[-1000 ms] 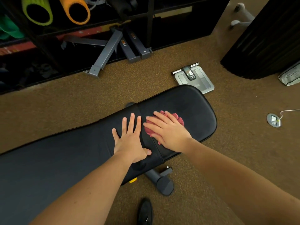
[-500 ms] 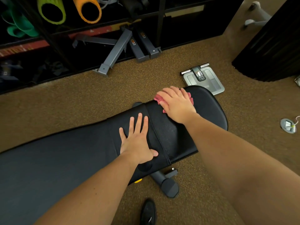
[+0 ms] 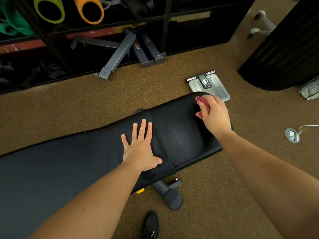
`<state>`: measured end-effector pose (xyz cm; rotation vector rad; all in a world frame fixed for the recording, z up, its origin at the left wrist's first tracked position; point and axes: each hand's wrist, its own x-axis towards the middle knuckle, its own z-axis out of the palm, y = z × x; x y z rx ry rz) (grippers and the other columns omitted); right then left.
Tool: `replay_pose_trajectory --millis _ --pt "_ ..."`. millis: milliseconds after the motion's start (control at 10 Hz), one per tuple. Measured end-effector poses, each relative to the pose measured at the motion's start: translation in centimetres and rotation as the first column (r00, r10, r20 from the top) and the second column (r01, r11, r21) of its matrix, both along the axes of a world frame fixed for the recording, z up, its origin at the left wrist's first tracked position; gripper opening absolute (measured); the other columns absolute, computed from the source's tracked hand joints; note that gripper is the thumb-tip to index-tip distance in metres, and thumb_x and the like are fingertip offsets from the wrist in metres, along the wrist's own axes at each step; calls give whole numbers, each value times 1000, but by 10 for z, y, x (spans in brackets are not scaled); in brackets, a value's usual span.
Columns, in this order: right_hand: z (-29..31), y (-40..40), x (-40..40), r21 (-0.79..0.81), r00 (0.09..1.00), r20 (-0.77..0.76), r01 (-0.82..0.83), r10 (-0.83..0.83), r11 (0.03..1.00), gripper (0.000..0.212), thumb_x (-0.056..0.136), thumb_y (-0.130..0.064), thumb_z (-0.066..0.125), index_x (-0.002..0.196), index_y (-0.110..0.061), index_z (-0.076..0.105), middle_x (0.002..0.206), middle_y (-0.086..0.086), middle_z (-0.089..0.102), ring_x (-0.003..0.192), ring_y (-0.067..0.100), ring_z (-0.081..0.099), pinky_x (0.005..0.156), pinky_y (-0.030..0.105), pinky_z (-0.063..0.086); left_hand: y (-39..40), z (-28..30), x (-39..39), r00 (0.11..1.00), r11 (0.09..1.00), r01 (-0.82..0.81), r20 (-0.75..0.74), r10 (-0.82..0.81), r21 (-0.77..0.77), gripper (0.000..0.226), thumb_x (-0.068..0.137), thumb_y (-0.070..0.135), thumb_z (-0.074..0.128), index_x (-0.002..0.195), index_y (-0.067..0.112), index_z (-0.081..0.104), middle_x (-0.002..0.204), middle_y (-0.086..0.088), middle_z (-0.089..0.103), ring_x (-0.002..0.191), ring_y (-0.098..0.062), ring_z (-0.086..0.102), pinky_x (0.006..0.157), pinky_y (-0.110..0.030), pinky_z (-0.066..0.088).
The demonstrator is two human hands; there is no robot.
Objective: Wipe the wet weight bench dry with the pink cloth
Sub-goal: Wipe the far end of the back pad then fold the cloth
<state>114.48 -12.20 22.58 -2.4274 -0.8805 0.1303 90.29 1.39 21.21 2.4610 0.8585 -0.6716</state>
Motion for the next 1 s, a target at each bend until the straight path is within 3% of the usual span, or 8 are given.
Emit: replay_pose_trajectory --millis 100,300,400,500,700,800,900,1000 --pt "31 12 -15 327 934 -352 177 -54 928 23 97 -26 67 118 -19 70 128 -4 50 93 5 70 68 22 60 0 0 1 1000 1000 -1 1 1 -1 133 77 62 72 149 30 -35 152 9 -48 142 -24 -40 117 -67 -8" --pt "66 7 -18 534 882 -462 193 92 823 18 92 -18 74 110 -21 76 107 -4 75 102 9 70 93 24 54 0 1 0 1000 1000 0 -16 0 -2 134 76 62 72 149 30 -35 151 9 -49 142 -24 -40 117 -66 -9" --pt "47 -25 -25 359 914 -377 -3 148 933 30 85 -5 78 98 -32 74 98 -13 73 90 -3 68 87 15 50 0 1 1 1000 1000 -3 -13 3 -5 134 76 61 73 149 29 -35 151 9 -48 143 -24 -40 117 -66 -9" --pt "16 -59 -27 21 961 -231 -150 151 988 25 77 -9 85 93 -27 78 96 -14 70 91 3 64 93 29 51 -1 2 1 1000 1000 -12 -8 12 -5 135 75 60 74 150 30 -34 152 9 -48 143 -24 -39 117 -66 -8" --pt "26 -54 -33 42 997 25 -77 76 996 23 82 4 61 96 -15 60 100 -3 57 99 18 50 88 34 45 -2 3 2 1000 1000 -20 -17 20 -12 135 75 59 75 149 30 -35 151 10 -49 142 -24 -40 117 -66 -9" --pt "27 -19 -43 23 932 145 -338 331 941 27 89 -9 64 116 -10 67 122 5 62 119 23 53 102 34 45 -2 3 2 1000 1000 -20 -16 20 -12 135 75 59 75 149 31 -35 151 10 -49 142 -23 -41 117 -66 -9" --pt "6 11 -56 -305 863 7 -479 505 823 58 100 -45 52 152 -20 43 160 5 35 150 23 26 122 43 26 -2 4 1 1000 1000 -22 -10 22 -16 135 76 59 75 149 31 -34 152 10 -48 142 -23 -41 117 -66 -9" --pt "-22 18 -84 -484 806 69 -488 587 726 58 105 -52 32 158 -30 28 167 1 20 155 24 13 125 48 14 -1 4 1 1000 1000 -18 -3 18 -18 135 75 60 74 150 30 -33 152 10 -47 142 -23 -41 117 -65 -9"
